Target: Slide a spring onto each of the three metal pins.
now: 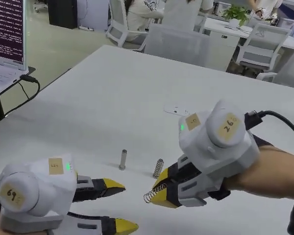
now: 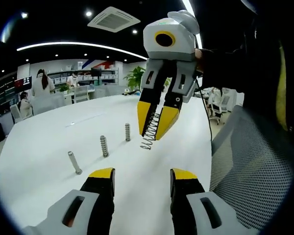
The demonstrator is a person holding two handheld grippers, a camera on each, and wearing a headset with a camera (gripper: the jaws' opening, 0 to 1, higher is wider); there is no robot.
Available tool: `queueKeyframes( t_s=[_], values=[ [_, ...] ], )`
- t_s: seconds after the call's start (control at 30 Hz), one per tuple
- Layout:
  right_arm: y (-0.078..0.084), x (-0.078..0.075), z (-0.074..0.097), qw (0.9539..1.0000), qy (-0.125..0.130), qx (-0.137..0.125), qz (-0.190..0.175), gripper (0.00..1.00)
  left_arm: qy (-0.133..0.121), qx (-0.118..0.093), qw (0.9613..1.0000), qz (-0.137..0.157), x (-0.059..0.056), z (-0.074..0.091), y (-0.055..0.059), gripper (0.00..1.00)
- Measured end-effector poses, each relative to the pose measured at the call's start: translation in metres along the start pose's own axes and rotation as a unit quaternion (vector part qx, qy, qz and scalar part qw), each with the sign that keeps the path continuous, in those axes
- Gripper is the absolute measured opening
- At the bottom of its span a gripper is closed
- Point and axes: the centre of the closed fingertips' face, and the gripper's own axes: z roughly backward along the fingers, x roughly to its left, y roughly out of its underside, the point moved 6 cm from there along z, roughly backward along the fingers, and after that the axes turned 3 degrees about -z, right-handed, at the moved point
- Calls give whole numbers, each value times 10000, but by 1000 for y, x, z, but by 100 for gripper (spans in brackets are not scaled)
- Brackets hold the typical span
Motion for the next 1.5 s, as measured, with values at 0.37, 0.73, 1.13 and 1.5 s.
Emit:
queueKeyframes(
  t_s=[0.37,0.73,1.13,1.5],
  values=[
    [-2,-9,5,9999,137,35,7,8,-521,-76,9983,264,12,17,8,62],
    [-8,-26,10,9997,252,56,31,8,-843,-84,9960,268,16,25,15,70],
    [-15,-43,9,9992,208,271,206,8,-984,-22,9949,201,16,22,19,74],
    [-28,-71,-1,9981,183,488,337,8,-1088,-49,9938,228,21,23,19,74]
  ],
)
